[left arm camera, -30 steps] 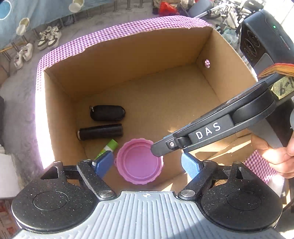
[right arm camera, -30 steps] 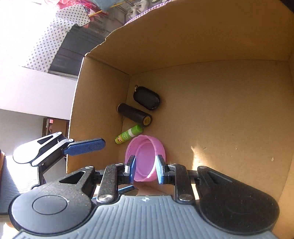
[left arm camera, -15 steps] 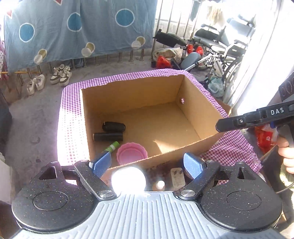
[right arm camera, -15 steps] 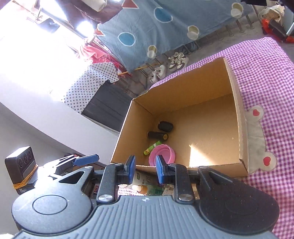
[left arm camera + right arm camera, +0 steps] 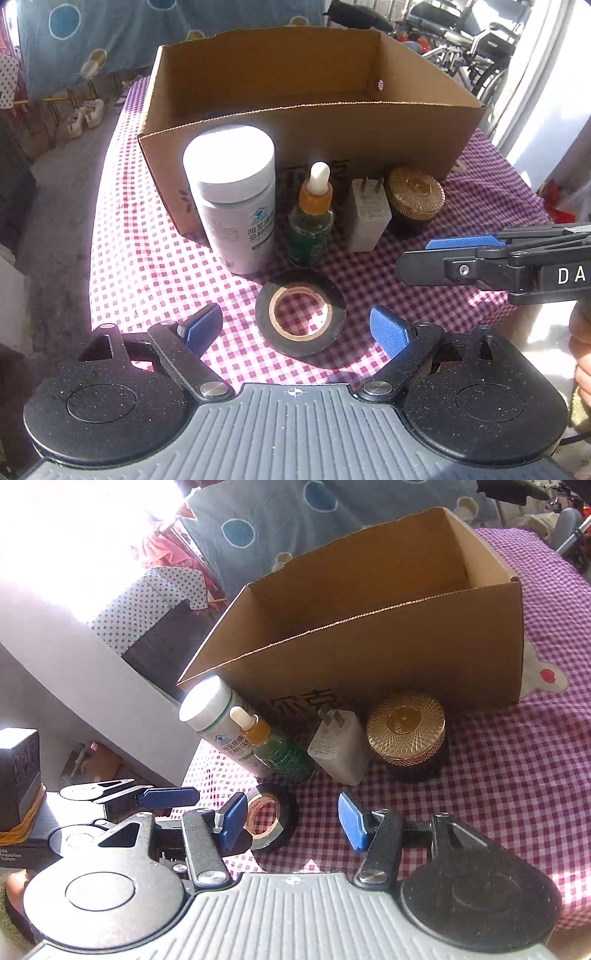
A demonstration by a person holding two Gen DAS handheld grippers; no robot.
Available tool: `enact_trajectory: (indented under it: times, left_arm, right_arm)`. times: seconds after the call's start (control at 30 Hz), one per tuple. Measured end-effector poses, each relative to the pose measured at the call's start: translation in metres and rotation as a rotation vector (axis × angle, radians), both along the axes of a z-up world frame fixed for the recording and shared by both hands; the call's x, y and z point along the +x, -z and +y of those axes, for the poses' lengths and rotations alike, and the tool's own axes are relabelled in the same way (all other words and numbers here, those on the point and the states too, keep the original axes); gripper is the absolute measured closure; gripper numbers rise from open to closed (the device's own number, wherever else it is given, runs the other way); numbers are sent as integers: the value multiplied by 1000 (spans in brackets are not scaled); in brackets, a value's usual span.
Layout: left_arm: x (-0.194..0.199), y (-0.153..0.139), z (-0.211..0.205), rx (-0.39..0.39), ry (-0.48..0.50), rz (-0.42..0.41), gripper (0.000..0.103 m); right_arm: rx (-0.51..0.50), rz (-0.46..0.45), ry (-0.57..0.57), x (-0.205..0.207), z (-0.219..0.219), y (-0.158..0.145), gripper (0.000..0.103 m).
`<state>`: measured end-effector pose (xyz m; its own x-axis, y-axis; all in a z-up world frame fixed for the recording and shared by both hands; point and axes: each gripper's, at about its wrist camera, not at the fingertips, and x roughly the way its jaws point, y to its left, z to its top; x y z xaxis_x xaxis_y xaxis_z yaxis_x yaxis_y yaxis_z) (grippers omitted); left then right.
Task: Organize rigid objects
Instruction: 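Reach the right tool to the black tape roll and grasp its edge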
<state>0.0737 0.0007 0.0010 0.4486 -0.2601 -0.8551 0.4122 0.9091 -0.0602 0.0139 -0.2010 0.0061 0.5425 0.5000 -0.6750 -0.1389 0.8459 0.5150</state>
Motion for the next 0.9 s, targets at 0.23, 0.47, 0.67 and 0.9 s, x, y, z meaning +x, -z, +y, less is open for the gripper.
enact_trajectory:
  times: [0.23, 0.47, 0.67, 0.9]
  left_arm:
    - [-2, 24, -14, 76, 8, -24, 29]
    - [-5, 32, -16, 69, 8, -29, 38]
    - [-15, 35, -25, 29, 60, -38, 38]
    - [-30, 37, -56, -12, 181, -34, 38]
  right_arm:
    - [-35, 37, -72, 20, 32, 18, 63]
    - [-82, 54, -96, 27, 41, 28, 76]
    - [-67, 74, -65, 19, 24, 27, 77]
    - [-88, 84, 18, -7, -8, 25, 77]
